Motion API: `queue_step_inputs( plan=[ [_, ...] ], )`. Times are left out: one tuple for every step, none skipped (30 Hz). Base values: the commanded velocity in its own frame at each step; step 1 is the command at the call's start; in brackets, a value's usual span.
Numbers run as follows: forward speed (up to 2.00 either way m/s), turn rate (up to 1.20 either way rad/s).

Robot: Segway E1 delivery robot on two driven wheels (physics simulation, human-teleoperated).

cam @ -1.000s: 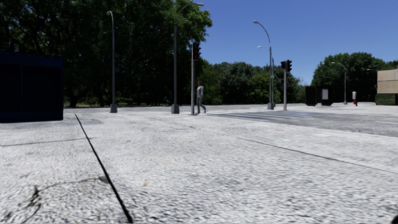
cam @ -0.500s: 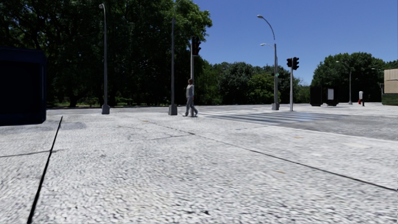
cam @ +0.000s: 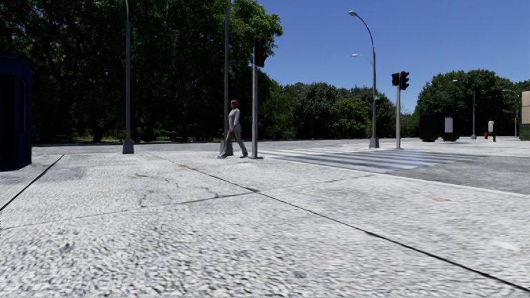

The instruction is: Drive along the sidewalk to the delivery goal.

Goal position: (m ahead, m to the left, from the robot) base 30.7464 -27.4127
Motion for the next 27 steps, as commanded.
queue_step_inputs(
  plan=[
    [2.00,0.00],
    [2.00,0.00],
    [2.00,0.00],
    [2.00,0.00],
    [2.00,0.00],
    [2.00,0.00],
    [2.00,0.00],
    [2.00,0.00],
    [2.00,0.00],
    [2.00,0.00],
    [2.00,0.00],
    [2.00,0.00],
    [2.00,0.00],
    [2.00,0.00],
    [2.00,0.00],
    [2.00,0.00],
    [2.00,0.00],
    [2.00,0.00],
    [2.00,0.00],
    [2.00,0.00],
    [2.00,0.00],
    [2.00,0.00],
    [2.00,0.00],
    [2.00,0.00],
    [2.00,0.00],
    [2.00,0.00],
    [2.00,0.00]
  ],
)
